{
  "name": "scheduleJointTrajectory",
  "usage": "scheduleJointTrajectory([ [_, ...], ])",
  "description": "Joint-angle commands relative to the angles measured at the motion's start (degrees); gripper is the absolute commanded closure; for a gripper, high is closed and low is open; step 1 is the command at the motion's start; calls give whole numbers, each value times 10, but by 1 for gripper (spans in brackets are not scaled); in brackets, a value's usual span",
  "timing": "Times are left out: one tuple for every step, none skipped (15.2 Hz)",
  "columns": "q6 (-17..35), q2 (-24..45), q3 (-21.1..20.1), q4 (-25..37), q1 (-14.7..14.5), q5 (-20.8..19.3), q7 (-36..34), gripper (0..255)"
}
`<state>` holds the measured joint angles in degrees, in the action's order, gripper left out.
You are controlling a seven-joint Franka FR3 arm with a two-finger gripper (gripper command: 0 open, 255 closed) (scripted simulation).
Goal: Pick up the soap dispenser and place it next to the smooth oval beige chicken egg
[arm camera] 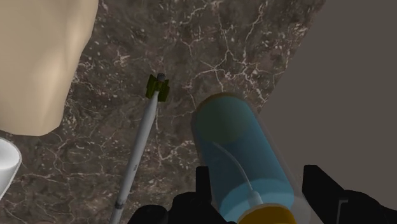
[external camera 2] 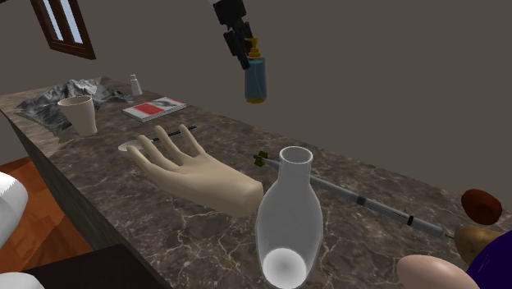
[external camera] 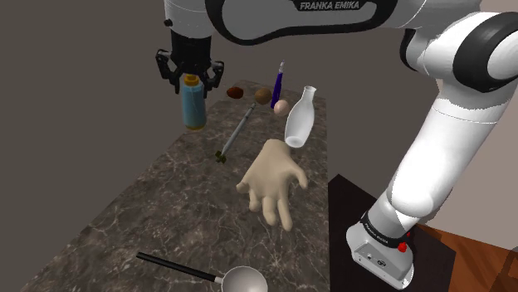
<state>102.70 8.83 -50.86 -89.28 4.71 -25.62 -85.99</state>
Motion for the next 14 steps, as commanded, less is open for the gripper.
scheduleJointTrajectory([
  [-18,3,-1,21,-4,-2,3,255],
  [-27,6,-2,30,-6,-3,4,255],
  [-35,8,-2,40,-9,-5,6,255],
  [-44,11,-2,51,-11,-7,7,255],
  [-53,14,-3,61,-14,-9,8,255],
  [-62,17,-3,72,-17,-11,9,255],
  [-71,21,-3,84,-20,-14,10,255],
  [-80,24,-3,95,-24,-17,12,255],
  [-89,28,-4,107,-28,-20,13,255],
  [-99,33,-4,119,-32,-24,14,255],
  [-109,37,-4,132,-37,-28,15,255],
  [-118,42,-4,145,-42,-32,15,255],
  [-121,43,-4,148,-43,-33,16,255],
  [-108,26,-1,130,-21,-17,32,255],
])
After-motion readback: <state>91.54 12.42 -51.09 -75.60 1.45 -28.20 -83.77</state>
